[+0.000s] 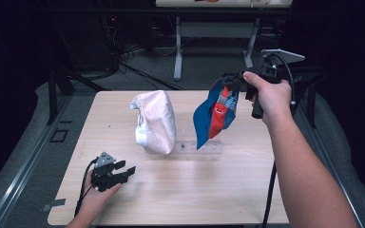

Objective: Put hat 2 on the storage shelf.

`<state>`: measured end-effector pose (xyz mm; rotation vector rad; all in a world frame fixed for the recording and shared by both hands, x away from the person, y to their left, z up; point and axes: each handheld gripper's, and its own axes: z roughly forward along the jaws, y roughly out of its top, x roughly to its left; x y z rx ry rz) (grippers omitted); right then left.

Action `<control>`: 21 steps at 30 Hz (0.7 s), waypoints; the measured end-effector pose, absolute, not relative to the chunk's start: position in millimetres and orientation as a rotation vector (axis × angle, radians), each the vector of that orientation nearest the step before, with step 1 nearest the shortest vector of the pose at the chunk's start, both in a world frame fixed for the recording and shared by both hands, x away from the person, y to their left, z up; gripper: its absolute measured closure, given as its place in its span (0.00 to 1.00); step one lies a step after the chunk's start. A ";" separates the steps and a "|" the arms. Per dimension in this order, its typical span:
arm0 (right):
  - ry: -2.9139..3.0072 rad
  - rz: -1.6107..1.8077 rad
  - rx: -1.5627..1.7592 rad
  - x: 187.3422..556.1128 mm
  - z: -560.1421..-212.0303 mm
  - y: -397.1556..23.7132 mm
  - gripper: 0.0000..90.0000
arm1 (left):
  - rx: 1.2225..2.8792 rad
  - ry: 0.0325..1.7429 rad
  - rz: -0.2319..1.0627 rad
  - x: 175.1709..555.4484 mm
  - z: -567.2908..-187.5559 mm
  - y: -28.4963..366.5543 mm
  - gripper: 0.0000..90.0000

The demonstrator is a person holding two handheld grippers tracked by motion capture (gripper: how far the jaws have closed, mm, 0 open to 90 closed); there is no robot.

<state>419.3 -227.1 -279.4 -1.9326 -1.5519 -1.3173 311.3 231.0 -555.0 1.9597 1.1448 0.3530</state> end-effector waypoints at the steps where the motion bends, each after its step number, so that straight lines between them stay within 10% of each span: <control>1: -1.548 -1.318 -1.937 420.9 -279.7 -227.1 0.86 | 1.959 1.145 0.352 311.4 -555.2 230.9 0.52; 21: -1.544 -1.314 -2.009 432.9 -289.6 -239.3 0.86 | 1.960 1.145 0.348 313.0 -556.3 231.6 0.52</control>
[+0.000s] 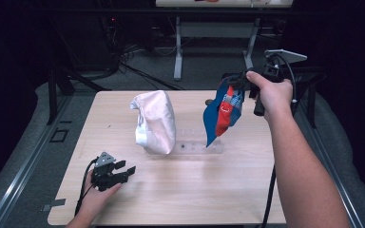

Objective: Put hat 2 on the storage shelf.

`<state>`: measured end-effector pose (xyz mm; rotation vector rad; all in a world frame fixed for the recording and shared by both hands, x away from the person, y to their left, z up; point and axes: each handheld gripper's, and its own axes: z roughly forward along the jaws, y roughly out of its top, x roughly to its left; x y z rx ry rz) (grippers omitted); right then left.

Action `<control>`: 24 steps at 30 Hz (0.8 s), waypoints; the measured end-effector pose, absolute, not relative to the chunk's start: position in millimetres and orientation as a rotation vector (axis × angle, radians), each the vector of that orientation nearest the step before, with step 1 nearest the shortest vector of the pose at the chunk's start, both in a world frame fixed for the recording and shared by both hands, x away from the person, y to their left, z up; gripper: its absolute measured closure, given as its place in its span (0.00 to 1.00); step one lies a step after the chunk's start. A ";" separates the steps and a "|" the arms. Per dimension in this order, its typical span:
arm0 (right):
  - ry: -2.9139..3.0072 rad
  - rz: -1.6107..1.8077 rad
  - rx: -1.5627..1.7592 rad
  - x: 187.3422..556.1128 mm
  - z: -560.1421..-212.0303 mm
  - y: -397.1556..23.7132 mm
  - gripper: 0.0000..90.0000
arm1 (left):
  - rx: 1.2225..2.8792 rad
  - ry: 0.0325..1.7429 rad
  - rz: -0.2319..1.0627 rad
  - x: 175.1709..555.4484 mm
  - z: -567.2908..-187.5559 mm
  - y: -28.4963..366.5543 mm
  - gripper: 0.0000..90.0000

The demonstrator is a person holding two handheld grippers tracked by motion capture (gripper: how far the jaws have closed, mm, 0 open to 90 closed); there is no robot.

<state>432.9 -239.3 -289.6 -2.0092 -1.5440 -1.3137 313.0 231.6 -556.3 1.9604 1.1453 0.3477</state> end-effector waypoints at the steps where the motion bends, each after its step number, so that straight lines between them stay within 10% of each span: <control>1: -1.544 -1.305 -2.009 433.5 -290.5 -239.4 0.86 | 1.959 1.146 0.348 313.0 -556.3 231.9 0.52; 24: -1.631 -1.216 -1.975 442.0 -308.7 -214.7 0.86 | 1.968 1.159 0.348 311.6 -555.4 235.4 0.52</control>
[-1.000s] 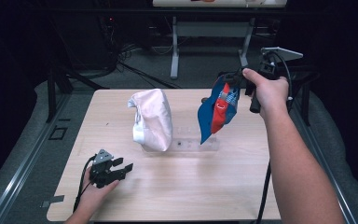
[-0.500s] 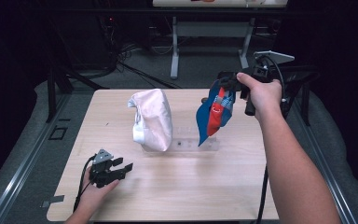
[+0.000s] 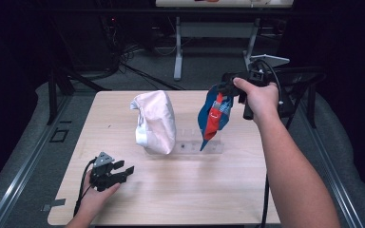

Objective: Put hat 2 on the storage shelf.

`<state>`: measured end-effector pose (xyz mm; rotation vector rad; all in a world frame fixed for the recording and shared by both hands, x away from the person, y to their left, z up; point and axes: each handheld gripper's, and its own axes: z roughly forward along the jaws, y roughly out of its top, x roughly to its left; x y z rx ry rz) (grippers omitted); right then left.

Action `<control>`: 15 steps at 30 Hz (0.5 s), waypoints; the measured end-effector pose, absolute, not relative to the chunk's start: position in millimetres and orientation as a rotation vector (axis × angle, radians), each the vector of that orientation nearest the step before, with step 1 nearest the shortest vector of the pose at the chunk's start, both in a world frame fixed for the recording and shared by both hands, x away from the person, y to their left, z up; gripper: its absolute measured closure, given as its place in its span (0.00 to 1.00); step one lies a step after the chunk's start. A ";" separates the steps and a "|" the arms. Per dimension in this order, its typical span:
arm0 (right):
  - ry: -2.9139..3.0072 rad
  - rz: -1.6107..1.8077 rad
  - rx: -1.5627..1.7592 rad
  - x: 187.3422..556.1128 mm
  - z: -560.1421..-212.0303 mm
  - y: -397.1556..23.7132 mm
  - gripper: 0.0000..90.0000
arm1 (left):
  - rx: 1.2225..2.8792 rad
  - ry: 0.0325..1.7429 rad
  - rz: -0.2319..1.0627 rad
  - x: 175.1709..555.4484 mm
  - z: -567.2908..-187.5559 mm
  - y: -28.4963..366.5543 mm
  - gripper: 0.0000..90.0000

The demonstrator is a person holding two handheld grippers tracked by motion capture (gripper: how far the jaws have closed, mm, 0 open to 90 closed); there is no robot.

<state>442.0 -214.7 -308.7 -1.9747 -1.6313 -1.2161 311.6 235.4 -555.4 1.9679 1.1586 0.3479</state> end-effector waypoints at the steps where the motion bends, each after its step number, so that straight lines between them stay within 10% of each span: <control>1: -1.627 -1.216 -1.974 441.8 -310.6 -214.2 0.86 | 1.968 1.158 0.350 311.4 -555.9 235.2 0.52; 15: -1.653 -1.152 -2.014 439.7 -329.0 -212.7 0.86 | 1.967 1.150 0.351 312.5 -556.8 233.9 0.52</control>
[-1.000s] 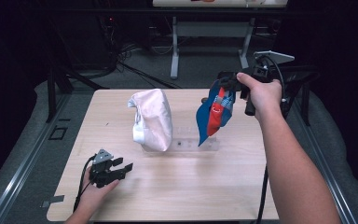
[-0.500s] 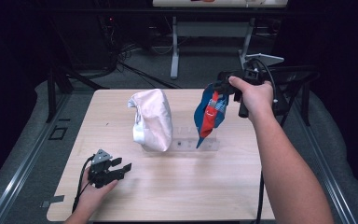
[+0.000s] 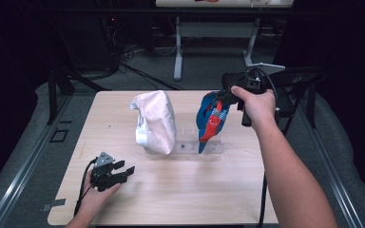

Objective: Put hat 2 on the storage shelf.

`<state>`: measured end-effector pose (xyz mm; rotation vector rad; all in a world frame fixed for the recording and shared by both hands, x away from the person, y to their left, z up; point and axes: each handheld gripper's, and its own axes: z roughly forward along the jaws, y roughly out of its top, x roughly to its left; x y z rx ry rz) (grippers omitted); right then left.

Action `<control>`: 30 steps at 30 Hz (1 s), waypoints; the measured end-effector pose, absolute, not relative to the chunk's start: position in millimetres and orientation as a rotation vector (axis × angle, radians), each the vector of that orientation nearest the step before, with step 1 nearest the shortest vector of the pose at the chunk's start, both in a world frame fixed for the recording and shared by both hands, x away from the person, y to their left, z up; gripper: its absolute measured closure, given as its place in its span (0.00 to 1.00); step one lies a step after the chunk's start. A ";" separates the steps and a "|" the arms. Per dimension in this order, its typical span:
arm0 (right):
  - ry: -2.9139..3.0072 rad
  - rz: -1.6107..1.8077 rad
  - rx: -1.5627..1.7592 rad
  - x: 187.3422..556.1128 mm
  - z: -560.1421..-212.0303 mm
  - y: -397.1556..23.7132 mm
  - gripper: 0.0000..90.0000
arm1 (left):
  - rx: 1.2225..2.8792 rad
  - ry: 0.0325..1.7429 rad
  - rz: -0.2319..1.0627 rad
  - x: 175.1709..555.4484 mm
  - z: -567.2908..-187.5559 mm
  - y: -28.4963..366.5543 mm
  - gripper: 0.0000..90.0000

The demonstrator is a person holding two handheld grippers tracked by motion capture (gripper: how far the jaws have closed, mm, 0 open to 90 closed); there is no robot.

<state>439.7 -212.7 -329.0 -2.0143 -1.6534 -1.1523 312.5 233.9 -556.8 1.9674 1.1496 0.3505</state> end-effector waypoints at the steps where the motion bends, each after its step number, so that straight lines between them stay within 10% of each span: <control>1: -1.674 -1.148 -2.005 439.0 -329.6 -213.5 0.86 | 1.958 1.150 0.358 312.5 -557.4 233.3 0.52; 30: -2.241 -1.066 -2.061 383.9 -343.4 -211.4 0.58 | 1.947 1.156 0.377 312.8 -558.0 233.5 0.51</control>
